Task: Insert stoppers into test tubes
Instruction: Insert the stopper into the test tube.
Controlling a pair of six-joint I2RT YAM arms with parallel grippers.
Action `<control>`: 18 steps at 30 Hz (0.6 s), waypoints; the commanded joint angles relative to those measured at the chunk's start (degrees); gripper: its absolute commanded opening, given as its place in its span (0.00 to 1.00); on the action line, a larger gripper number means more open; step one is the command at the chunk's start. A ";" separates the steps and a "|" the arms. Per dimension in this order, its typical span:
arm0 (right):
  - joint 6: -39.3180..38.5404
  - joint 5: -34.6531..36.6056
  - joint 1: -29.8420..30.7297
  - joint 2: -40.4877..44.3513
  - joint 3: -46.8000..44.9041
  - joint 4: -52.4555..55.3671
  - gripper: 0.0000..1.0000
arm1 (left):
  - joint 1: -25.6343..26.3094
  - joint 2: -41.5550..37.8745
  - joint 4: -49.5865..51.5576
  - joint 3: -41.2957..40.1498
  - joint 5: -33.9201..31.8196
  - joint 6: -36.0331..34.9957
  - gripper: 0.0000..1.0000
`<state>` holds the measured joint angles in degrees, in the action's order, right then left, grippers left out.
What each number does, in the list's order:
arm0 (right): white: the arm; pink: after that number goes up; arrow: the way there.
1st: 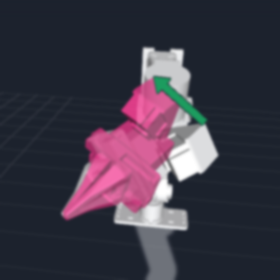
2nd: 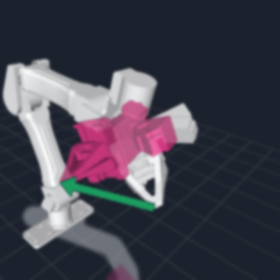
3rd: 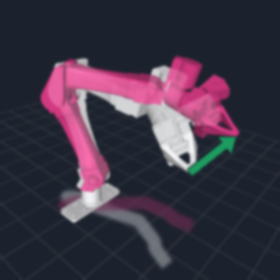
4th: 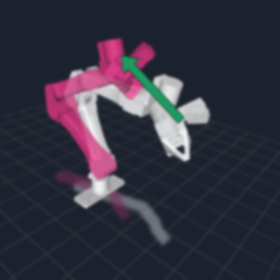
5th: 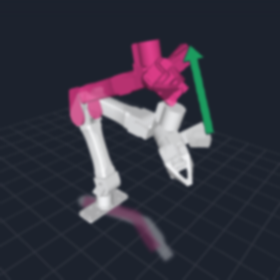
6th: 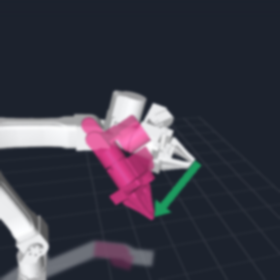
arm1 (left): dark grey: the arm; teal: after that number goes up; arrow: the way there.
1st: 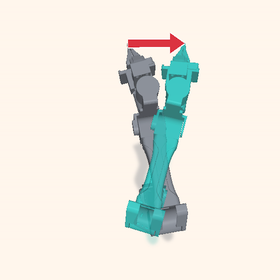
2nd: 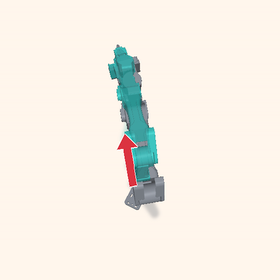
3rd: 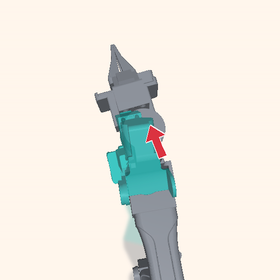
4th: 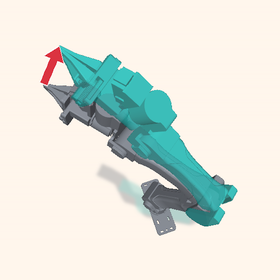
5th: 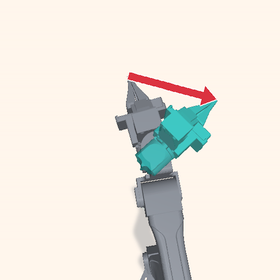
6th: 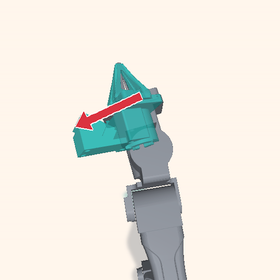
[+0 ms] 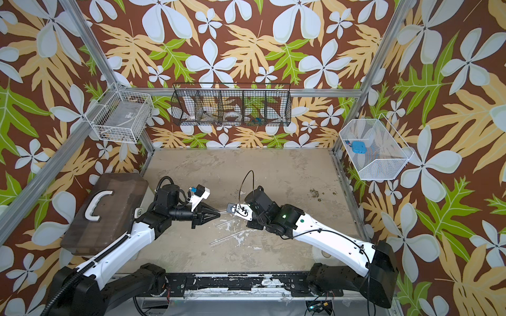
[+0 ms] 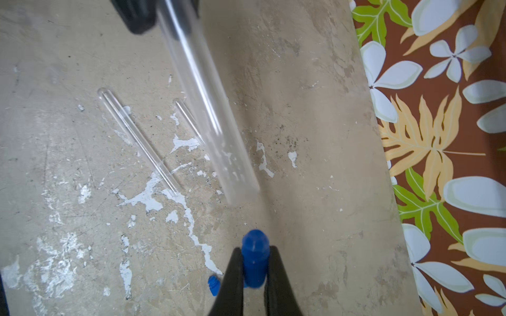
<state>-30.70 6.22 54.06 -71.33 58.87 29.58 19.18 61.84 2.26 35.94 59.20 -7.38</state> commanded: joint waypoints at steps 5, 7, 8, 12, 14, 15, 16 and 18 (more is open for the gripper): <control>-3.04 0.51 1.90 0.01 -0.41 -0.16 0.11 | 2.41 0.38 3.71 0.35 -0.85 -6.15 0.00; -3.21 0.31 2.09 0.39 -0.41 0.11 0.11 | 2.62 0.29 4.32 0.37 -1.32 -7.12 0.00; -3.35 0.20 2.04 0.63 -0.53 0.21 0.12 | 2.62 0.21 4.24 0.27 -1.37 -7.06 0.00; -3.73 -0.52 2.08 1.46 -1.54 0.15 0.11 | 2.62 -0.22 4.27 -0.19 -1.52 -7.48 0.00; -3.58 -0.76 2.12 1.63 -2.09 -0.08 0.11 | 2.66 -0.17 4.24 -0.26 -1.80 -7.47 0.00; -3.58 -0.93 2.17 1.55 -2.18 -0.10 0.11 | 2.62 -0.15 4.32 -0.26 -1.93 -7.41 0.00; -3.54 -1.15 2.18 1.54 -2.18 -0.14 0.11 | 2.62 -0.06 4.29 -0.26 -2.07 -7.47 0.00; -3.42 -1.47 2.27 1.29 -2.10 -0.14 0.11 | 2.68 0.20 4.30 -0.17 -2.07 -7.48 0.00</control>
<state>-33.95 5.82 56.23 -69.95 56.66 30.04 21.69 61.87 5.82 35.88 57.23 -13.76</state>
